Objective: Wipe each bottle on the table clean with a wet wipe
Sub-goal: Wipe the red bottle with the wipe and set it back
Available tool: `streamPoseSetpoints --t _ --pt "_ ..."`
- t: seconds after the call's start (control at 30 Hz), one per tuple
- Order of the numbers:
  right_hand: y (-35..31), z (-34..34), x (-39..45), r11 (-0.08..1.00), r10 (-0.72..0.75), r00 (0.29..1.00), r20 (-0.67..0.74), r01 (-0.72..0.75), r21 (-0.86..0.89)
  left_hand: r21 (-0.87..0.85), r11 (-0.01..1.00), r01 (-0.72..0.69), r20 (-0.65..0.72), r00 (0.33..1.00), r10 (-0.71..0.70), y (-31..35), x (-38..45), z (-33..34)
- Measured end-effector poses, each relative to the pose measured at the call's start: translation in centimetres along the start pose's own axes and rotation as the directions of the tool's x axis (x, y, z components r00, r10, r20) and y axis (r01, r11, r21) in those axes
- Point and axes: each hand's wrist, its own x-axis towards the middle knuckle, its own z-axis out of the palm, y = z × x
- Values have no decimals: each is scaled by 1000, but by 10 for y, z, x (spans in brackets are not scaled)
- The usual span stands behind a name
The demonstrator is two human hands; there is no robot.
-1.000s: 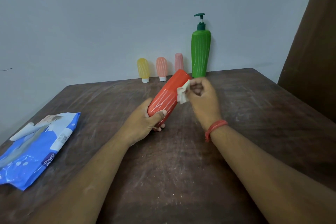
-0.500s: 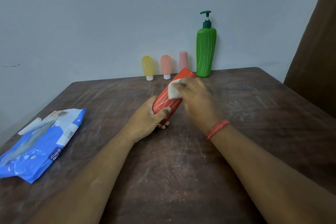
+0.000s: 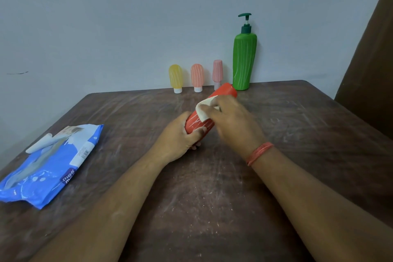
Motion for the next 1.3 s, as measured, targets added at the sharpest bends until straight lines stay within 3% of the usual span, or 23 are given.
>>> streamPoseSetpoints --t 0.07,0.13,0.17,0.23,0.3,0.37,0.43,0.47,0.5,0.53,0.63,0.7,0.77,0.8,0.9,0.97,1.07,1.1,1.17,1.23,1.3 --pt "10 -3 6 980 199 973 -120 -201 -6 27 1000 -1 16 1000 1 0 0 1" --pt "18 0 3 962 266 958 -106 -271 -40 51 999 0 14 1000 -1 1 0 2" --pt "15 6 0 988 140 990 -25 -141 -64 42 999 -2 5 1000 2 1 0 2" --pt "5 11 -7 995 -84 988 129 90 -38 6 1000 -6 -11 1000 6 1 0 1" --pt "13 8 1 997 67 998 -5 -67 -24 11 1000 -7 3 1000 7 0 0 1" --pt "19 5 6 963 220 969 -110 -234 -136 50 999 -5 12 1000 4 1 0 3" --pt "14 5 4 970 212 975 -66 -218 -107 66 998 -7 -1 1000 7 2 0 3" --pt "9 7 -2 990 139 990 2 -139 -31 67 998 -12 -9 1000 12 2 0 2" --pt "4 7 -3 997 51 998 42 -48 -68 69 997 -16 -11 1000 17 2 0 1" --pt "9 2 -2 997 56 998 14 -55 -58 66 998 -21 -5 1000 22 2 0 1" --pt "27 -10 5 943 321 937 -134 -329 -40 83 996 -34 21 999 32 2 -1 3" --pt "24 -9 5 952 288 946 -150 -300 -66 88 995 -40 21 999 38 2 -1 3" --pt "14 -2 0 985 120 993 -10 -121 -121 66 997 -33 13 999 32 1 0 1" --pt "13 -1 0 989 100 995 -6 -100 -108 62 998 -30 13 999 29 1 0 1" --pt "31 -11 6 929 253 956 -148 -283 -238 83 996 -41 21 999 39 -3 -1 2" --pt "30 -9 4 936 272 951 -147 -297 -189 79 996 -49 20 999 47 -3 0 3" --pt "17 -2 -5 990 106 993 41 -102 -97 46 998 -31 13 999 31 -2 1 1" --pt "20 -3 -3 984 181 984 8 -181 -2 43 999 -25 16 1000 25 -3 1 1" --pt "23 -9 3 958 277 956 -94 -282 -56 34 999 -25 23 999 24 -4 1 2" --pt "17 -10 3 954 297 949 -104 -298 6 2 1000 -28 23 999 28 -5 1 2" --pt "5 -7 -2 976 194 978 80 -200 82 -51 999 -16 15 1000 17 -6 2 0"
